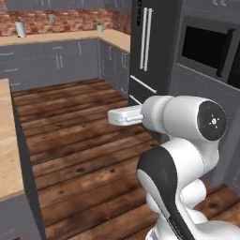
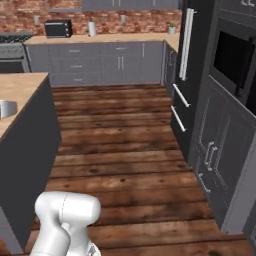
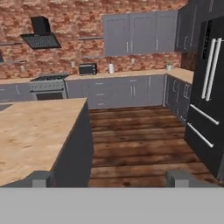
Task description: Open the cabinet directly in front. Then move the beer and the mug to the dining counter with the jar on it.
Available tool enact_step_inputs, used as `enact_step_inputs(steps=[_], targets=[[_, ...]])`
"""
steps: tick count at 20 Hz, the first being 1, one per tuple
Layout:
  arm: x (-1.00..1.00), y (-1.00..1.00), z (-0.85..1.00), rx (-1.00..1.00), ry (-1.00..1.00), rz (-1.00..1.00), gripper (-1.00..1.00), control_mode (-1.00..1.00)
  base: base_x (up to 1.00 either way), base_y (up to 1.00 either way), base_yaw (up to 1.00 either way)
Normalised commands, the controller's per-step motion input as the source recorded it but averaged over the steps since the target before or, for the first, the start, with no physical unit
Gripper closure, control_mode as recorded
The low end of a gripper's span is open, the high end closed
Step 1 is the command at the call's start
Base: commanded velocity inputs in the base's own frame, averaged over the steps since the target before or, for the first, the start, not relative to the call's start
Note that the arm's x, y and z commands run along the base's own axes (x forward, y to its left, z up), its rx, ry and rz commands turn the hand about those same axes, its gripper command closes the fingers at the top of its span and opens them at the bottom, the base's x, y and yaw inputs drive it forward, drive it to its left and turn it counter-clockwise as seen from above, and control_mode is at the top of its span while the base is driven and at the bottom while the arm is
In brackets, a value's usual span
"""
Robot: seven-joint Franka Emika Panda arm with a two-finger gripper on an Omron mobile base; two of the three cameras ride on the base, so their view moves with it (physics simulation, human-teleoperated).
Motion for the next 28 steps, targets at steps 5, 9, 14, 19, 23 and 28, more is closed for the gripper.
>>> enact_step_inputs(steps=[5,9,14,19,23,28], targets=[[0.0,0.0,0.0,0.0,0.0,0.0,-1.0,1.0,0.57,-1.0,-0.1],[0.0,0.0,0.0,0.0,0.0,0.0,-1.0,1.0,0.02,-0.45,-0.94],[0.0,0.0,0.0,0.0,0.0,0.0,-1.0,1.0,0.0,0.0,-1.0],[0.0,0.0,0.0,0.0,0.0,0.0,-1.0,1.0,0.02,-0.22,-0.91],[0.0,0.0,0.0,0.0,0.0,0.0,-1.0,1.0,0.0,-0.18,-0.4],[0.0,0.0,0.0,0.0,0.0,0.0,-1.0,1.0,0.4,0.0,-0.01]])
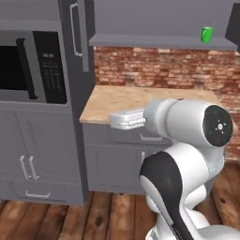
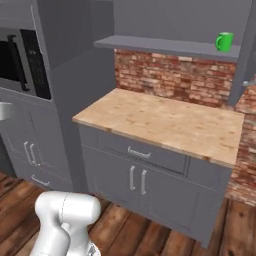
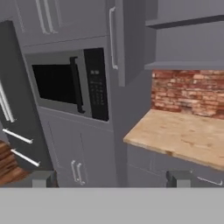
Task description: Open the cabinet directly in front. Then move the beer and the mug to the dining counter with the jar on it.
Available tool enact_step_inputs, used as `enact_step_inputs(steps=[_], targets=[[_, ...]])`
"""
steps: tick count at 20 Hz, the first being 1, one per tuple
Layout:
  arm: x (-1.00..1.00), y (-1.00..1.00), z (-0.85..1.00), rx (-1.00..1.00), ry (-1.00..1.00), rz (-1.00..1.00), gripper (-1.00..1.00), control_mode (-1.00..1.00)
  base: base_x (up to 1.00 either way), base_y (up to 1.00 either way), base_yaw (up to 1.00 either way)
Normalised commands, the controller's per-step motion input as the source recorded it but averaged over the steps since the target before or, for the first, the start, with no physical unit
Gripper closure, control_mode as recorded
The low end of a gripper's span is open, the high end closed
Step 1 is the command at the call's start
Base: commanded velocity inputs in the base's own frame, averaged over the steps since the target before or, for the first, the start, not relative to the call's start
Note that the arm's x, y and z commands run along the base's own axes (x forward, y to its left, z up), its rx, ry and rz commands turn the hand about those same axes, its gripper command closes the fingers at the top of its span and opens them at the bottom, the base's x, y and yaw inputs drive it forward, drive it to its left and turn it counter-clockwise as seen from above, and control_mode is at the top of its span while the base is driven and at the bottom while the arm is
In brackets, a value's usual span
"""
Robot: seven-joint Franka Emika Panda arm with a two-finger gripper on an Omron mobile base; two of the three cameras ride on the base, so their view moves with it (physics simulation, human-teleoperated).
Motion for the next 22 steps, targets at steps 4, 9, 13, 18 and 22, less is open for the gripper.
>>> enact_step_inputs(steps=[4,9,13,18,22], targets=[[0.0,0.0,0.0,0.0,0.0,0.0,-1.0,1.0,1.0,-0.13,0.0],[0.0,0.0,0.0,0.0,0.0,0.0,-1.0,1.0,0.97,-0.53,-0.03],[0.0,0.0,0.0,0.0,0.0,0.0,-1.0,1.0,0.37,-1.0,-0.12],[0.0,0.0,0.0,0.0,0.0,0.0,-1.0,1.0,0.3,-0.9,-0.21],[0.0,0.0,0.0,0.0,0.0,0.0,-1.0,1.0,0.42,-0.15,-0.05]])
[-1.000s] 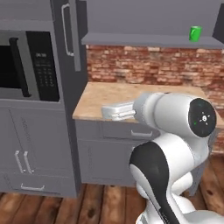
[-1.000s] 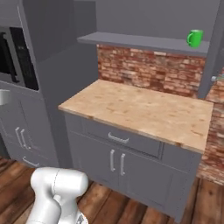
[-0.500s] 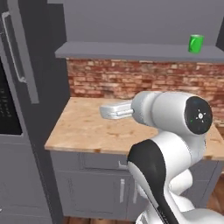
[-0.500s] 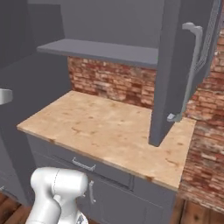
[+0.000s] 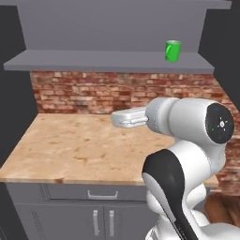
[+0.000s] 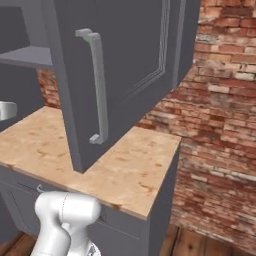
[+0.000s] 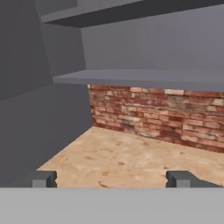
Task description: Open the cabinet directly in front. Then move the beer and the mug to the dining counter with the jar on it.
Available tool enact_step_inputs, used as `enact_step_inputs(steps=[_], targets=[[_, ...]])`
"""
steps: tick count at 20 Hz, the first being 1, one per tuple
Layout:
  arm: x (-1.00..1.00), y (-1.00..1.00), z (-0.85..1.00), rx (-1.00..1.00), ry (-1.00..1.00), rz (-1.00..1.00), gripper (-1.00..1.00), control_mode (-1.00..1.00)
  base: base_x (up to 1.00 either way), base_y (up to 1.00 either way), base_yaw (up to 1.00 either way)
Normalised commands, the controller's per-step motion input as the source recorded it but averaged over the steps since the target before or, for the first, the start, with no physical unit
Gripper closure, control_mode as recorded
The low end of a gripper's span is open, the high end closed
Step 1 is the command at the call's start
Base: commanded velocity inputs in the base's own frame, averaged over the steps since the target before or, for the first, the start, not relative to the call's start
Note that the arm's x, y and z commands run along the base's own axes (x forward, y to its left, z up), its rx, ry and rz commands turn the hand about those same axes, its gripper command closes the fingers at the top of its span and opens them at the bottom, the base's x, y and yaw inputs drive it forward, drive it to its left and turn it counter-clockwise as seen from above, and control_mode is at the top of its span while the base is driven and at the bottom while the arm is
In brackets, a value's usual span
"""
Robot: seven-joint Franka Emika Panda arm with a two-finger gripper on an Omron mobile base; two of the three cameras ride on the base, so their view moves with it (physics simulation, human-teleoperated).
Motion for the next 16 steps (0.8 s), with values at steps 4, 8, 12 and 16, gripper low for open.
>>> enact_step_inputs(steps=[4,8,12,16], targets=[[0.0,0.0,0.0,0.0,0.0,0.0,-1.0,1.0,0.46,0.0,-0.08],[0.0,0.0,0.0,0.0,0.0,0.0,-1.0,1.0,0.27,0.0,-0.39],[0.0,0.0,0.0,0.0,0.0,0.0,-1.0,1.0,0.14,0.0,-0.48],[0.0,0.0,0.0,0.0,0.0,0.0,-1.0,1.0,0.05,0.0,-0.4]])
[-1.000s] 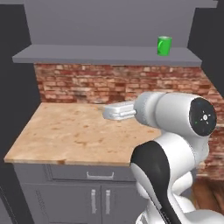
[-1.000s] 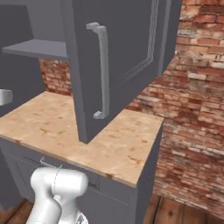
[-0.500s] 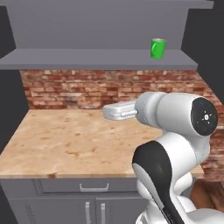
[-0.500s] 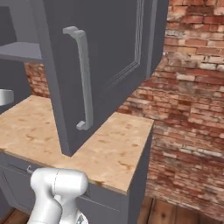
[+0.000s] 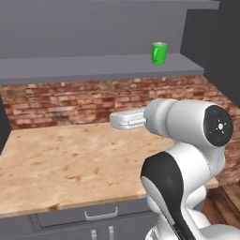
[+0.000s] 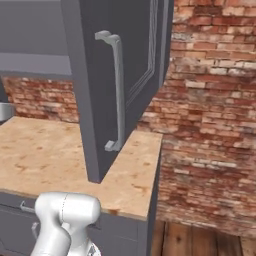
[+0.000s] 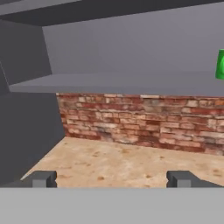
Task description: Open the cabinet directly in front. Then move the beer and the mug to the dining counter with the jar on it.
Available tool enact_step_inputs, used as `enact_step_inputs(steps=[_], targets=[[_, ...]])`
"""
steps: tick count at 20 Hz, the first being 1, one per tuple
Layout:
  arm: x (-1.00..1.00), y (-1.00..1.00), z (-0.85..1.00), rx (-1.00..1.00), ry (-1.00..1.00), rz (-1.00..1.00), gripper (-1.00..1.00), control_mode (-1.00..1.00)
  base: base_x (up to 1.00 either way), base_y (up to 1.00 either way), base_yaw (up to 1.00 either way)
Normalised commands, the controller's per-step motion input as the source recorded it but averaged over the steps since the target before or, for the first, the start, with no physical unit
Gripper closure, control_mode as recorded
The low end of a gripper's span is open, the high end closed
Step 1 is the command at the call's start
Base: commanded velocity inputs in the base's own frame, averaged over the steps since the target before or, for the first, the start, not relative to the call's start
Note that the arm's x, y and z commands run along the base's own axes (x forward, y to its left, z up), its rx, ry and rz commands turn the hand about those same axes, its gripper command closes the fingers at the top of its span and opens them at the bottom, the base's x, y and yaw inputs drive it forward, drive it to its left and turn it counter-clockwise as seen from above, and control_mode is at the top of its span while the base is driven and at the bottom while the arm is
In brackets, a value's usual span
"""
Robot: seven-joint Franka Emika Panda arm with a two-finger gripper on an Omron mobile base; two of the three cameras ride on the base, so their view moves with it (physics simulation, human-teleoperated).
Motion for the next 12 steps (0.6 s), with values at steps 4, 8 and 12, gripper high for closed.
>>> enact_step_inputs(steps=[4,8,12], targets=[[0.0,0.0,0.0,0.0,0.0,0.0,-1.0,1.0,0.0,0.0,-0.53],[0.0,0.0,0.0,0.0,0.0,0.0,-1.0,1.0,0.08,0.0,-0.45],[0.0,0.0,0.0,0.0,0.0,0.0,-1.0,1.0,0.04,0.0,-0.18]])
